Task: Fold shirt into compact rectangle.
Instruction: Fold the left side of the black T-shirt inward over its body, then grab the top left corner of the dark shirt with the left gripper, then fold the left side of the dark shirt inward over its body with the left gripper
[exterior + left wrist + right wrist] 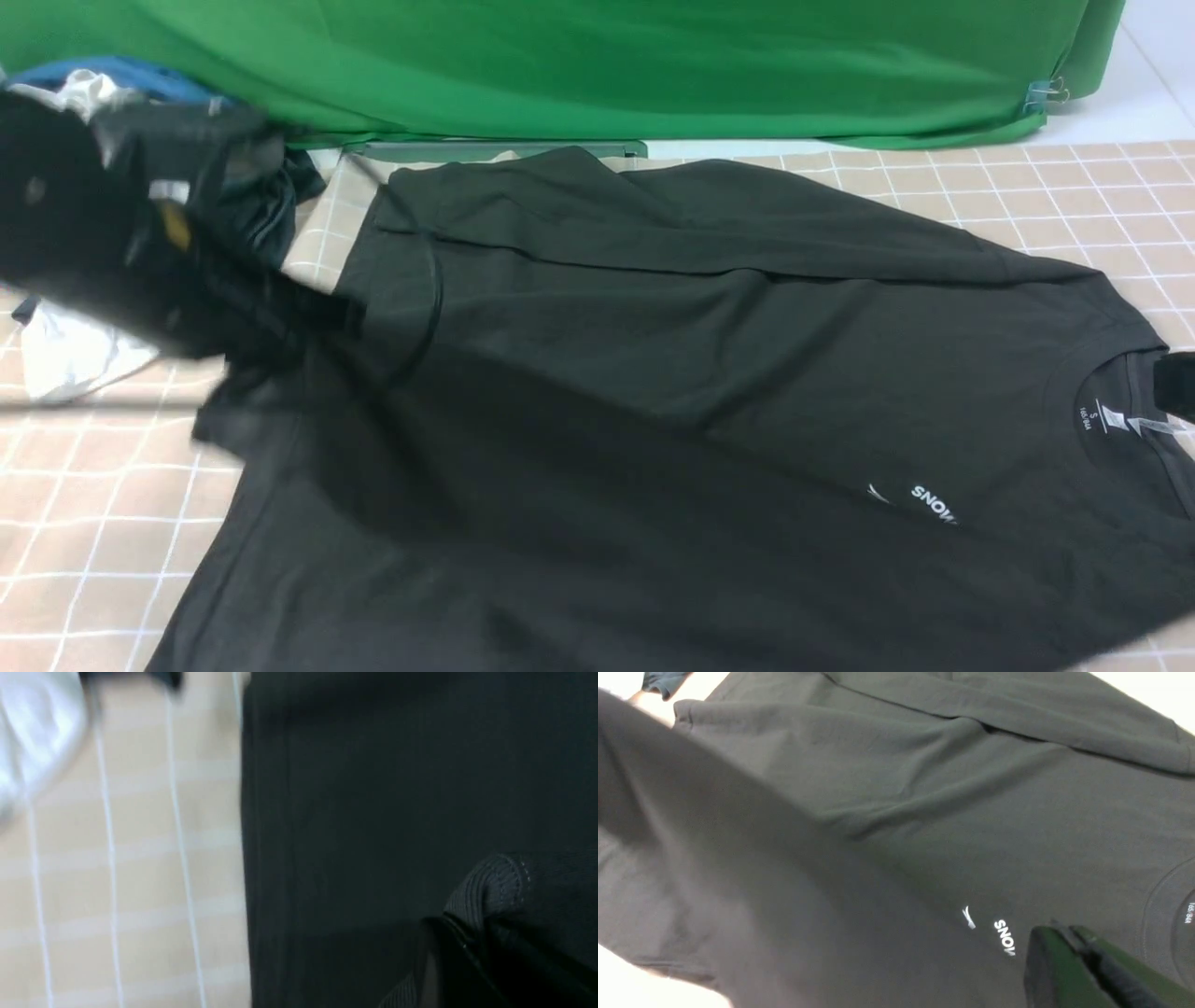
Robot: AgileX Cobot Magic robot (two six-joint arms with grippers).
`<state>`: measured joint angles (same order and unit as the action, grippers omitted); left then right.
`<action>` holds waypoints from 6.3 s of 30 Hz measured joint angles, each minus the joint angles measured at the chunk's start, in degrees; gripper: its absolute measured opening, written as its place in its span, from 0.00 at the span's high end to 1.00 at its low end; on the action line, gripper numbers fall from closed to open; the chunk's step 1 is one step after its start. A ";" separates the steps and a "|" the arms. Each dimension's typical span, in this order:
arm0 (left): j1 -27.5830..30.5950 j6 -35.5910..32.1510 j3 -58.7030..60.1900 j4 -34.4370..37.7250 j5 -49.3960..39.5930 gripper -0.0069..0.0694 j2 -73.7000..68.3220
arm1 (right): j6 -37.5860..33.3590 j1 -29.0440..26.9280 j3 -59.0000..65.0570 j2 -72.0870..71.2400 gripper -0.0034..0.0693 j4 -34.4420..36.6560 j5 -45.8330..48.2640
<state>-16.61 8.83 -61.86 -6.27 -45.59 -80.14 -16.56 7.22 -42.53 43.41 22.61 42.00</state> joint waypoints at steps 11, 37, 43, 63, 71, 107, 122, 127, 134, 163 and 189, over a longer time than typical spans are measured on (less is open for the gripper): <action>0.00 -0.29 -11.17 -10.50 5.07 0.84 -14.99 | 0.00 0.00 0.00 0.00 0.88 1.10 -0.57; 8.48 -2.85 -28.33 6.97 12.74 0.33 -34.06 | 0.00 0.00 0.00 0.00 0.86 1.39 -0.80; 9.05 -8.44 -40.02 13.14 12.01 0.32 -43.75 | 0.00 0.00 0.00 0.00 0.86 1.39 -0.80; 10.41 -5.30 -55.10 8.95 8.17 0.32 -59.45 | 0.00 0.00 0.00 0.00 0.86 1.44 -0.99; 10.36 -5.36 -55.40 8.77 7.31 0.59 -59.57 | 0.00 0.00 0.00 0.00 0.86 1.44 -0.99; 10.31 -10.25 -56.64 5.00 7.90 0.59 -58.10 | 0.00 0.00 0.00 0.00 0.85 1.44 1.63; 10.31 -10.31 -56.64 8.82 7.14 0.55 -58.16 | 0.00 0.00 0.00 0.00 0.85 1.44 1.41; 10.31 -10.34 -56.64 8.82 7.46 0.84 -58.16 | 0.00 0.00 0.00 0.00 0.85 1.44 1.41; 10.31 -10.42 -56.71 8.72 7.29 0.86 -58.16 | 0.00 0.00 0.00 0.00 0.85 1.44 1.41; 10.31 -16.45 -52.57 17.33 -20.14 0.86 -36.11 | 0.00 0.00 0.00 0.00 0.85 1.50 0.52; 8.07 -9.55 0.58 8.97 -1.49 0.57 -17.13 | 0.00 0.00 0.00 0.00 0.80 1.50 0.98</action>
<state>-8.54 -0.72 -61.28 2.70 -47.08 -97.27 -16.56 7.22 -42.53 43.41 24.11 42.98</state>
